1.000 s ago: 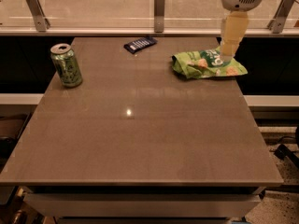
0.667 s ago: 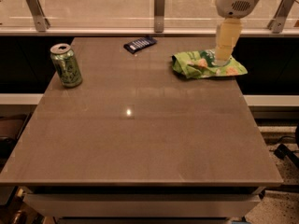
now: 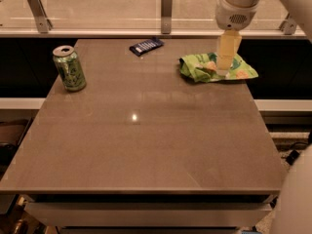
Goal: Move green rice chip bag near green can
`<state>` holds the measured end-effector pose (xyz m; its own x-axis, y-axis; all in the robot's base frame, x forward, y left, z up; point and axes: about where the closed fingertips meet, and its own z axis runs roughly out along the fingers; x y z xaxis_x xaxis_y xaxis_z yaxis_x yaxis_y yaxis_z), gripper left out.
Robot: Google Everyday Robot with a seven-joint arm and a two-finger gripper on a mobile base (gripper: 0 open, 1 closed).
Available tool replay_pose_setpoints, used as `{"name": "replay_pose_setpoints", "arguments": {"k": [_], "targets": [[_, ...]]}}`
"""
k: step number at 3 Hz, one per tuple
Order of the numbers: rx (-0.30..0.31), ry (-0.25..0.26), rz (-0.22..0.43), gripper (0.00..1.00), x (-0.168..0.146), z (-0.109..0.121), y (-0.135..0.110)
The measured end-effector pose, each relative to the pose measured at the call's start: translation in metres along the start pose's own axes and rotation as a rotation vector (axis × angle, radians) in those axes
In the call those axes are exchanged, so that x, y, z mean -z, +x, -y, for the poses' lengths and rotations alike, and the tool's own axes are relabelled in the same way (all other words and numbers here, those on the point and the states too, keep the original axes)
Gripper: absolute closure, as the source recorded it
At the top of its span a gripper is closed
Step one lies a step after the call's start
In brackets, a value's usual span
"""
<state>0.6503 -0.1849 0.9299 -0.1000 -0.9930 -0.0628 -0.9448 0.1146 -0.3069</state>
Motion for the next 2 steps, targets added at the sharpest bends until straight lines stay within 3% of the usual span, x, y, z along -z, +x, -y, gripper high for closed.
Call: {"name": "replay_pose_setpoints", "arguments": {"k": [2], "targets": [[0.012,-0.061,0.009,0.00,-0.045,0.013,-0.006]]}}
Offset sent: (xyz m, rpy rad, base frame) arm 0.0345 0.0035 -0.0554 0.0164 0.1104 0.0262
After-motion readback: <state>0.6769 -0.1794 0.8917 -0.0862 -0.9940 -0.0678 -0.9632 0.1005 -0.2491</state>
